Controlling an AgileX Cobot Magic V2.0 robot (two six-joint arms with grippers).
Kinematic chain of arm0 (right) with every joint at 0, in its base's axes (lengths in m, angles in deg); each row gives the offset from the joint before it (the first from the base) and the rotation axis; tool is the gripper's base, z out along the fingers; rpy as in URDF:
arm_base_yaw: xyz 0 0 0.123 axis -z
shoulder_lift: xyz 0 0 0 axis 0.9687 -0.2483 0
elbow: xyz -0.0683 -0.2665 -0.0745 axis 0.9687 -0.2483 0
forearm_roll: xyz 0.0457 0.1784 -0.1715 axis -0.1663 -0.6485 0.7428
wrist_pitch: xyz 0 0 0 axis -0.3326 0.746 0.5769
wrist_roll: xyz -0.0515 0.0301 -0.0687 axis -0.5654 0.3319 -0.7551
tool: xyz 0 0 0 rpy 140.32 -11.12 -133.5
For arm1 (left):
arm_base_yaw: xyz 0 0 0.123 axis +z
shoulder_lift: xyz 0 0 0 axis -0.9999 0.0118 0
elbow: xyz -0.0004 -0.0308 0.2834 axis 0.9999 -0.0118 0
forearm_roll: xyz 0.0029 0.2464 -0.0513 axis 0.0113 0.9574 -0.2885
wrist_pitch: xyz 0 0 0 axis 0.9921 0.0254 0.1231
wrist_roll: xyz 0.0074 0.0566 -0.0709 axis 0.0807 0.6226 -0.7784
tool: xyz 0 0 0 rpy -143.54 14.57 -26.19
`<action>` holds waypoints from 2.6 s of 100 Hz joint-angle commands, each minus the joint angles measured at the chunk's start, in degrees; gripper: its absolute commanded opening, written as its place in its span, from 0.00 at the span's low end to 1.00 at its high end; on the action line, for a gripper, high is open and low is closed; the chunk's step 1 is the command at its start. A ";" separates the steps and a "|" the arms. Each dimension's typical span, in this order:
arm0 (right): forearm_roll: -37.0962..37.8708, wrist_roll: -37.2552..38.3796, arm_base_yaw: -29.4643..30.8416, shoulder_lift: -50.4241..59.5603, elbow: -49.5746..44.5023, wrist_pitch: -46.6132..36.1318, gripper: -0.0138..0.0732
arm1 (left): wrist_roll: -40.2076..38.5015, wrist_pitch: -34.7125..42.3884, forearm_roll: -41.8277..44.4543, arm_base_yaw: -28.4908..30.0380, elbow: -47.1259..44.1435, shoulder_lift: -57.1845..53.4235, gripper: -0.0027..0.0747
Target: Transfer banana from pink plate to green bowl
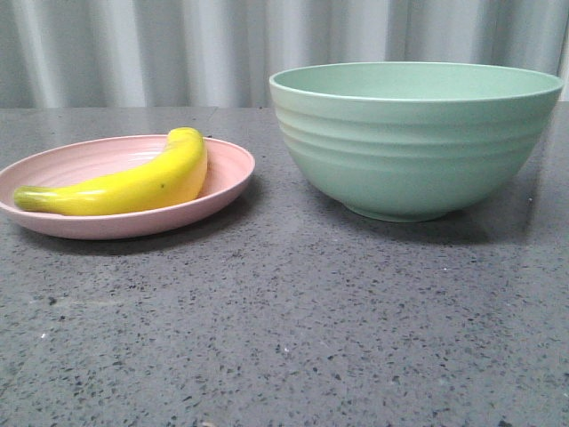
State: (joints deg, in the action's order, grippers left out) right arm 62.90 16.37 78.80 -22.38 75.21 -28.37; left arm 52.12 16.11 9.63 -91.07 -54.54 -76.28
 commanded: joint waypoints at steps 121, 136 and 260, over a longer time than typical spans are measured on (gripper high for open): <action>0.23 -0.19 0.26 1.05 -1.21 -0.67 0.09 | -0.45 4.18 -0.24 -0.40 -0.46 -1.65 0.01; 0.23 -0.19 0.26 1.05 -1.21 -0.67 0.09 | -0.45 4.18 -0.24 -0.40 -0.46 -1.65 0.01; 0.23 -0.19 0.26 1.05 -1.21 -7.09 0.09 | -0.45 11.43 0.25 -0.40 -0.46 -1.65 0.01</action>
State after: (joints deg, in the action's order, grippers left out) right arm 62.90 16.30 78.80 -22.38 75.21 -29.71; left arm 52.12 22.32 9.85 -91.07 -54.54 -76.28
